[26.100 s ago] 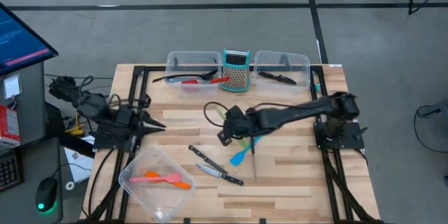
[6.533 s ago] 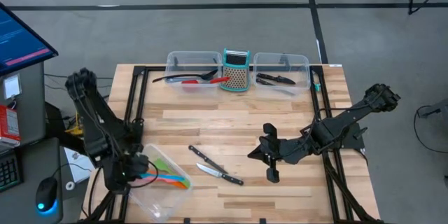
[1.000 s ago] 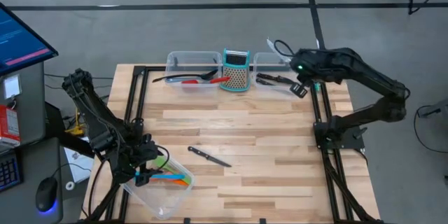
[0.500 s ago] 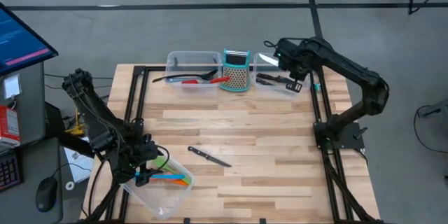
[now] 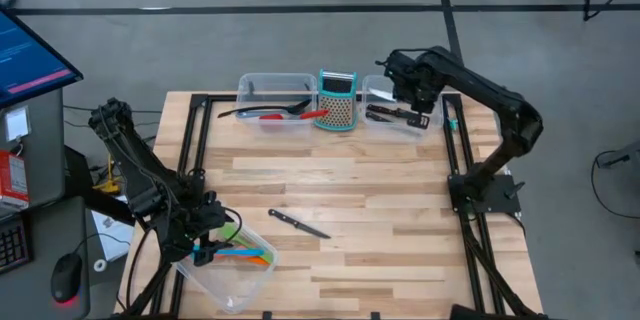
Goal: Pick & Place Kitchen Items
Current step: Put the silver table knife into the top right transparent bin
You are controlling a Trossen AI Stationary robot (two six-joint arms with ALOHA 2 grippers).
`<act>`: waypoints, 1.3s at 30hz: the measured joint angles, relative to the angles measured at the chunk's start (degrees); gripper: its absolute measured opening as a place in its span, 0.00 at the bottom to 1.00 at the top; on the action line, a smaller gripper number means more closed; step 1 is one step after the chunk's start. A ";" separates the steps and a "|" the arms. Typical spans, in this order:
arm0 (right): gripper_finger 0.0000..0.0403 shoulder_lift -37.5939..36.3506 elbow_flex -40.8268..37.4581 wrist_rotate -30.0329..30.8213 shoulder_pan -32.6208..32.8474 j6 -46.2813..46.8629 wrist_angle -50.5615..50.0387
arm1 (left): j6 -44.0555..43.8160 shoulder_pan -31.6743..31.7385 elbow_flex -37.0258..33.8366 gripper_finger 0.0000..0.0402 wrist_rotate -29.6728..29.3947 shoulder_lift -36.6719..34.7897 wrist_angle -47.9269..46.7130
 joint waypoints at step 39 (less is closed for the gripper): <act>0.25 1.18 -12.44 -1.68 -3.87 -4.08 13.63 | -0.46 0.00 -0.02 0.76 -3.62 0.00 1.05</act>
